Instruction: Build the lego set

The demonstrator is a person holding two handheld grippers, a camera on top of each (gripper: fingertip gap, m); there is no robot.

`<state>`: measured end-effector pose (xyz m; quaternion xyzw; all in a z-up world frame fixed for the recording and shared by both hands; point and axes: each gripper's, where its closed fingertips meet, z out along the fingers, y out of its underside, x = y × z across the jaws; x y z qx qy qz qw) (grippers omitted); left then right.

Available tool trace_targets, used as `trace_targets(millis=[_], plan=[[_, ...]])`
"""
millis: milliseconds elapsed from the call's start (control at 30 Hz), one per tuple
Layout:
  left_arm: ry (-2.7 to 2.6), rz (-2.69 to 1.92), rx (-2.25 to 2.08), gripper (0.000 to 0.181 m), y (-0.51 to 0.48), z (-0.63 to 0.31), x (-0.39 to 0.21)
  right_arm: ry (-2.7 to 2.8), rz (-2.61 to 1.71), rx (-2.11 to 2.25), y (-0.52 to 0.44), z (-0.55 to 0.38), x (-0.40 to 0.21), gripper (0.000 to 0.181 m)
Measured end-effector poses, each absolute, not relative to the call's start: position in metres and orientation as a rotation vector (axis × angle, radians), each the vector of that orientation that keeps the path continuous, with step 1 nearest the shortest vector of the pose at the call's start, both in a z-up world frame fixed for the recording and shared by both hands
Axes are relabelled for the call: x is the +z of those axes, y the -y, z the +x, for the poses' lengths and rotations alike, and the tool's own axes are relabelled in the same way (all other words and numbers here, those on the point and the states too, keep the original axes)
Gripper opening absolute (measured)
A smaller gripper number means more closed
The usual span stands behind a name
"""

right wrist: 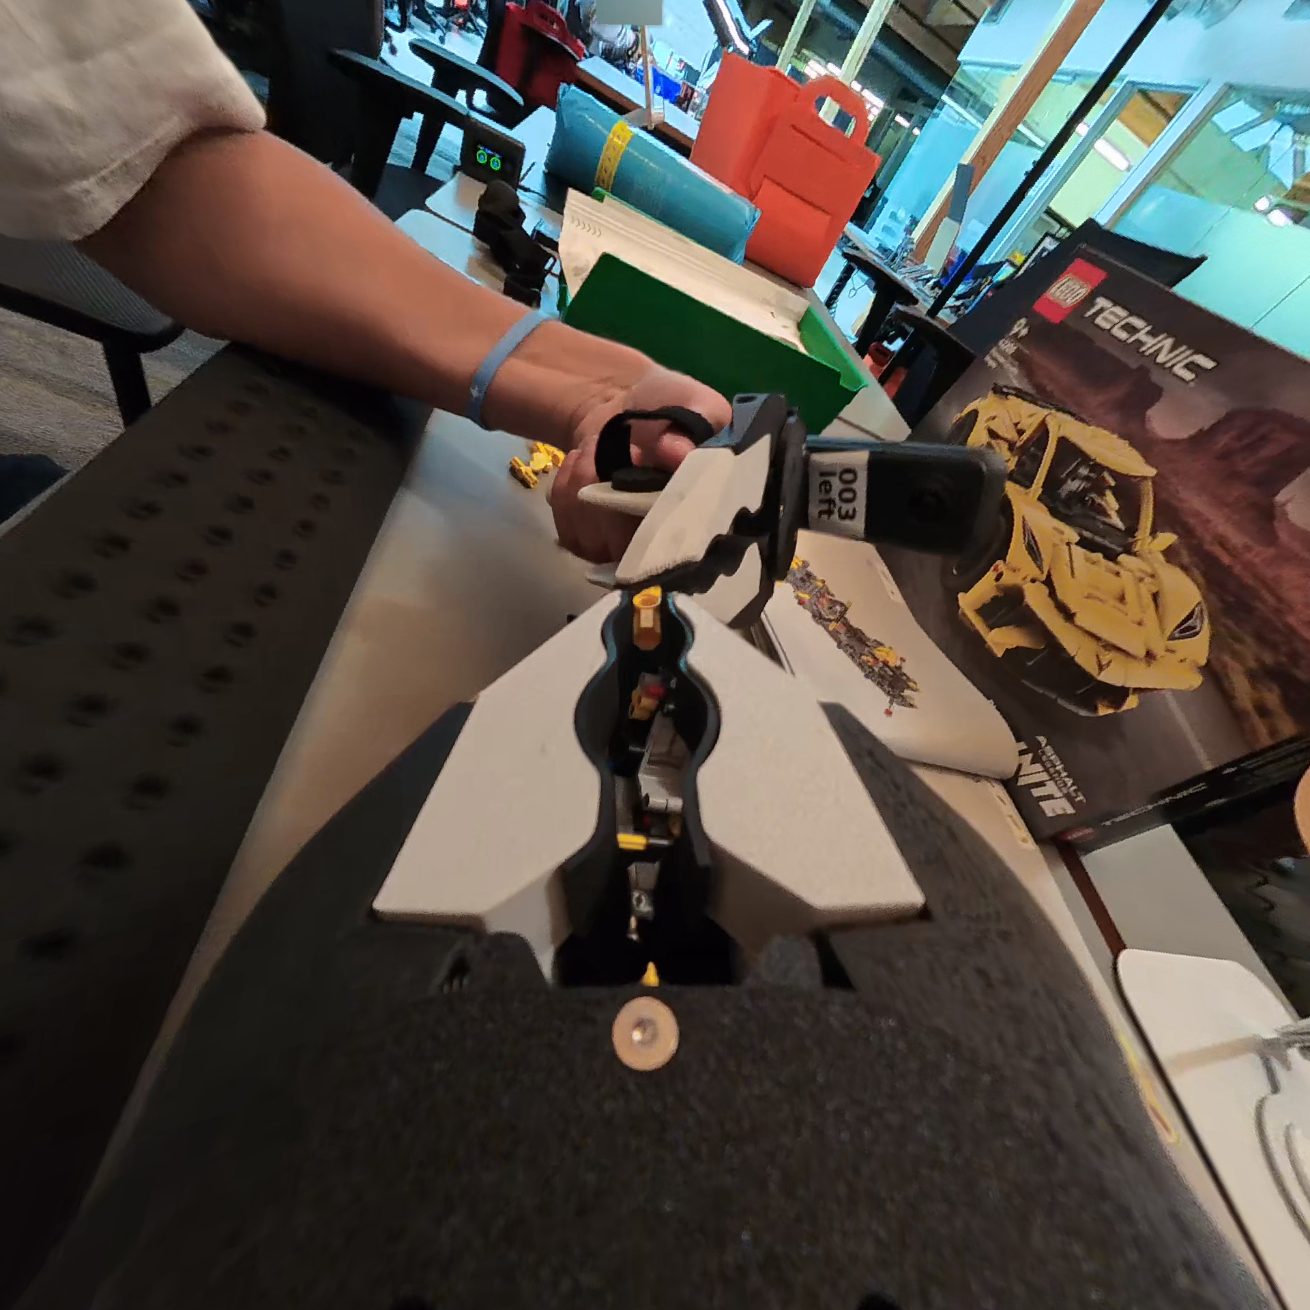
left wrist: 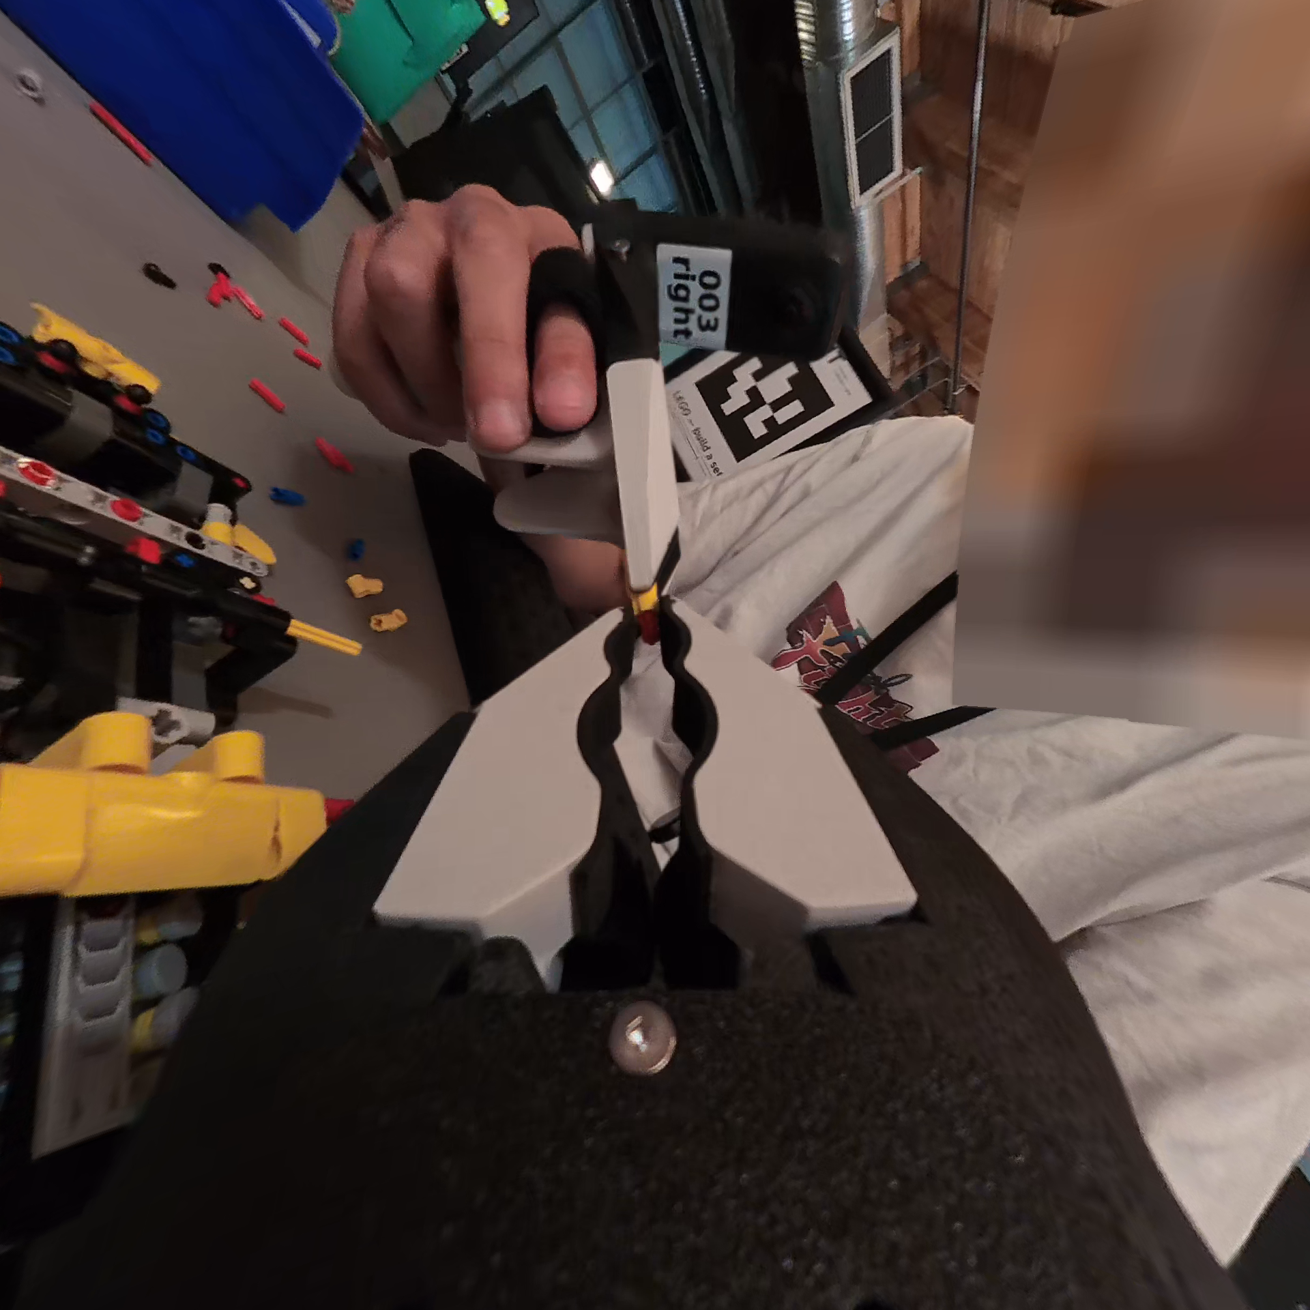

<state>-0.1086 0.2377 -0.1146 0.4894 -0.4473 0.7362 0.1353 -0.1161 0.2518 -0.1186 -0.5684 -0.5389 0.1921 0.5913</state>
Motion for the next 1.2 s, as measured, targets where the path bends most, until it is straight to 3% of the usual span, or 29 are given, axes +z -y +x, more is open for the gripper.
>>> trace_targets(millis=[233, 333, 400, 633, 900, 1200], plan=[[1.533, 1.549, 2.127, 0.009, -0.246, -0.115, -0.113, 1.191, -1.385, 0.549, -0.256, -0.114, -0.112, 0.007], [1.901, 2.058, 1.904, 0.028, -0.295, -0.124, -0.145, 1.071, -1.536, 0.566, -0.278, -0.094, -0.122, 0.006], [2.167, 2.294, 1.771, 0.031, -0.323, -0.135, -0.157, 0.997, -1.670, 0.594, -0.291, -0.081, -0.138, 0.006], [2.452, 2.153, 1.763, 0.037, -0.317, -0.130, -0.155, 1.027, -1.825, 0.610, -0.313, -0.088, -0.171, 0.006], [2.503, 2.138, 1.651, 0.039, -0.322, -0.126, -0.172, 1.122, -1.792, 0.900, -0.321, -0.109, -0.166, 0.007], [2.569, 2.130, 1.579, 0.039, -0.319, -0.123, -0.187, 1.110, -1.813, 0.858, -0.327, -0.109, -0.175, 0.006]])
